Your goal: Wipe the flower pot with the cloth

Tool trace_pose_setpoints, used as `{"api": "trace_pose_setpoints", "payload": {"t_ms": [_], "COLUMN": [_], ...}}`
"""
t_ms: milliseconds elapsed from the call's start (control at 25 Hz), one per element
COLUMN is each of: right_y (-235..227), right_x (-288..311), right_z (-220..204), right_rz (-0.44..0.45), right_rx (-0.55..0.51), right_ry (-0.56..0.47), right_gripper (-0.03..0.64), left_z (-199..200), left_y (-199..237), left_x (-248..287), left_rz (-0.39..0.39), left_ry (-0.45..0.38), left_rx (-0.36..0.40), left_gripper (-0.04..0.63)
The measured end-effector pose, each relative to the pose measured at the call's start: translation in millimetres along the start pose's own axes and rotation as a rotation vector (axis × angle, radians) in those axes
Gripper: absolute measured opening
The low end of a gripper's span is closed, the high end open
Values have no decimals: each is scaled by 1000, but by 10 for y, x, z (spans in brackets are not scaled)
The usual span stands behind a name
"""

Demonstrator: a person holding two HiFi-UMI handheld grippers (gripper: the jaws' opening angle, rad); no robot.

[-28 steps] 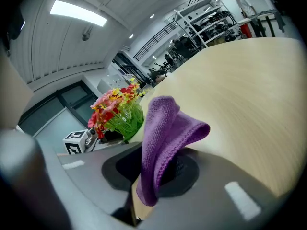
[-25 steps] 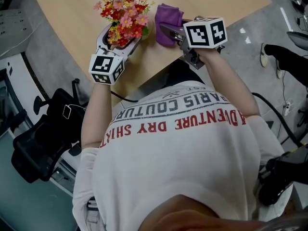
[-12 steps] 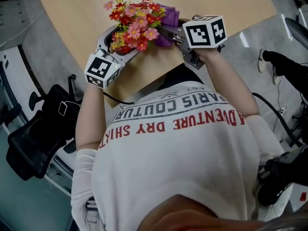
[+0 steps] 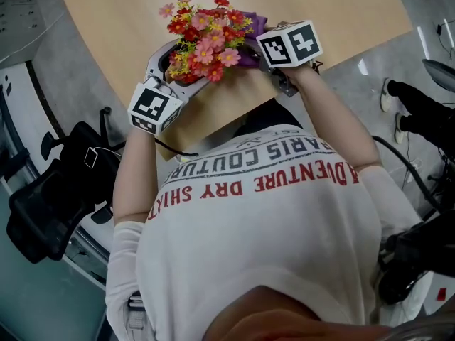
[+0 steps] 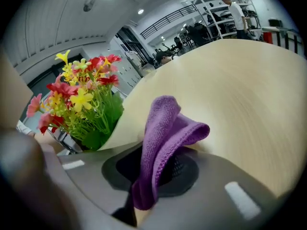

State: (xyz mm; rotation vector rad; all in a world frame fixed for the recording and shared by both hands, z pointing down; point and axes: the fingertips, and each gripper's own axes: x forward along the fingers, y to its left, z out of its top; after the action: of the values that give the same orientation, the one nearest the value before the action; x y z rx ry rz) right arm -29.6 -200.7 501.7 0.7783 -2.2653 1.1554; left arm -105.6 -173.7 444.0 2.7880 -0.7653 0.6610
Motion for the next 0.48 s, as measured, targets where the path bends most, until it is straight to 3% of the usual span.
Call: {"api": "trace_pose_setpoints", "payload": {"t_ms": [160,320,400,480], "right_y": [-1,16,34,88], "right_x": [-36,-142,-210,-293], "right_z": [23,37,53,84], "right_rz": [14,36,41,28], "right_rx": [17,65,87,90], "right_ry": [-17,-77,-106,-127], "right_gripper": [46,46,46,46], "left_z": [15,13,0,1], "left_y": [9,14,-10,-39], "left_x": [-3,-58,-111,-208], "left_rz": [15,109,156,198], "left_ry": [15,20,8,-18], "left_rx": [-1,-7,-44,-107], "left_gripper": [426,426,431,481]}}
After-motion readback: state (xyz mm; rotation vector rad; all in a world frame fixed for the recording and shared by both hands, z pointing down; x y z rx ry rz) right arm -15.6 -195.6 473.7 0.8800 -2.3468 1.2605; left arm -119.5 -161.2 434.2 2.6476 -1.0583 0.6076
